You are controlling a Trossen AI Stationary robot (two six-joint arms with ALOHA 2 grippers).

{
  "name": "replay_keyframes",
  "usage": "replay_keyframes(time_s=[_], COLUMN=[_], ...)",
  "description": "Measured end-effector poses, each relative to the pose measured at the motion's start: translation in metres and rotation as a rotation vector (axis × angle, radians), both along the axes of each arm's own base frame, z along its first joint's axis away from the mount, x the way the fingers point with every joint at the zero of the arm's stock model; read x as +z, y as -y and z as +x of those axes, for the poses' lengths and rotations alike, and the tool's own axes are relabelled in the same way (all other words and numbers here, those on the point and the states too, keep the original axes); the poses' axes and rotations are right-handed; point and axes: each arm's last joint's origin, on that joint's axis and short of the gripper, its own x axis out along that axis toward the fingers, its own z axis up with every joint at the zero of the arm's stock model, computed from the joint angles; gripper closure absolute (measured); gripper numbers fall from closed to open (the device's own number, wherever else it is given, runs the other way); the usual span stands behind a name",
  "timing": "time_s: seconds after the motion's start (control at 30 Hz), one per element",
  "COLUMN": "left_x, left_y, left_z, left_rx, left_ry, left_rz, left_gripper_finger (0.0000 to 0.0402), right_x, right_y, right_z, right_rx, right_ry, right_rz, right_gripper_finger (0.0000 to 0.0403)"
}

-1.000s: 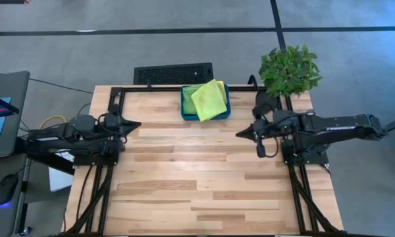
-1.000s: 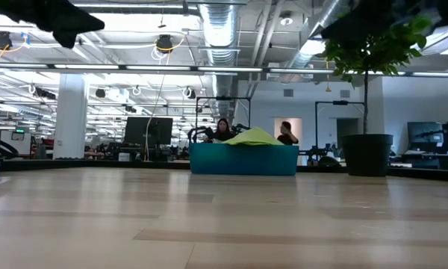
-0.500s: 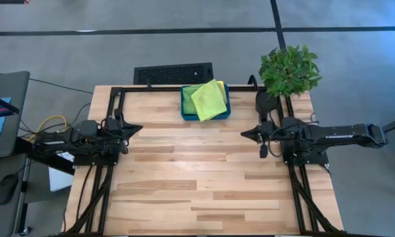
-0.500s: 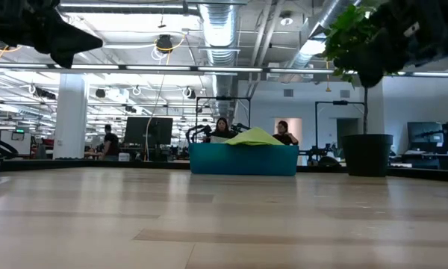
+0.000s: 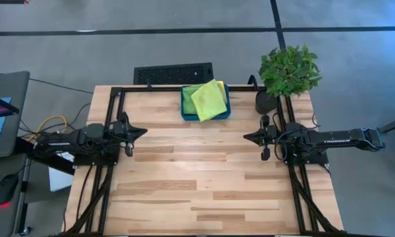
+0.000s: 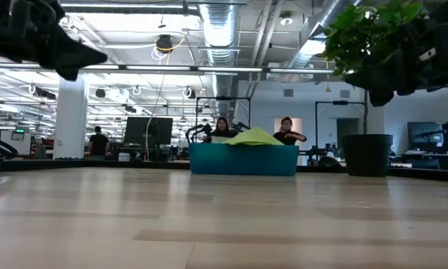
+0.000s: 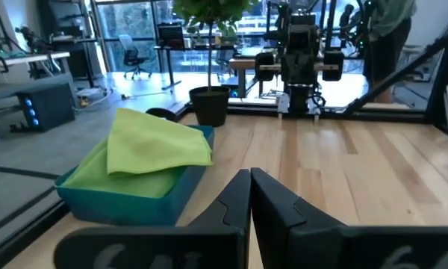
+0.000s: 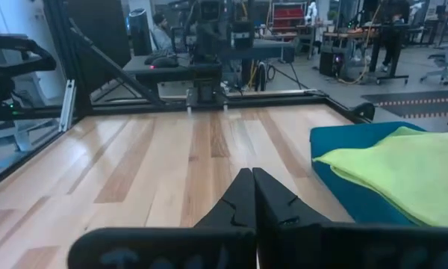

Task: Fold microfiber towels
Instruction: Return to Home Position

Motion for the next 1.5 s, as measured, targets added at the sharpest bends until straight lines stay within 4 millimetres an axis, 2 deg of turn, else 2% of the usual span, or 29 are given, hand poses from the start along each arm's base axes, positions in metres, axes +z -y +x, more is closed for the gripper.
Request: replay_keyframes(time_s=[0.23, 0.4, 0.63, 0.77, 0.97, 1.27, 1.5], left_x=[-0.023, -0.024, -0.024, -0.024, -0.024, -0.025, -0.025], left_y=[0.0, 0.002, 0.002, 0.002, 0.002, 0.002, 0.001], left_z=[0.007, 0.009, 0.009, 0.009, 0.009, 0.009, 0.009], left_rx=[-0.017, -0.056, -0.06, -0.058, -0.054, -0.055, -0.054], left_ry=[-0.036, -0.042, -0.042, -0.045, -0.043, -0.048, -0.048], left_rz=[0.014, 0.053, 0.032, 0.04, 0.027, 0.038, 0.035], left_gripper_finger=[0.0401, 0.0401, 0.0401, 0.0401, 0.0401, 0.0401, 0.0401], right_x=[-0.001, -0.003, -0.016, -0.021, -0.021, -0.022, -0.022], right_y=[0.0, 0.0, 0.0, 0.0, 0.0, 0.0, 0.0], right_z=[-0.001, -0.001, -0.003, -0.004, -0.004, -0.004, -0.004], right_rx=[-0.002, -0.007, -0.007, -0.018, -0.024, -0.024, -0.023], right_ry=[-0.013, -0.027, -0.17, -0.217, -0.221, -0.222, -0.222], right_rz=[-0.025, -0.025, -0.017, 0.059, 0.092, 0.09, 0.09], right_gripper_finger=[0.0396, 0.0396, 0.0396, 0.0396, 0.0392, 0.0356, 0.0354])
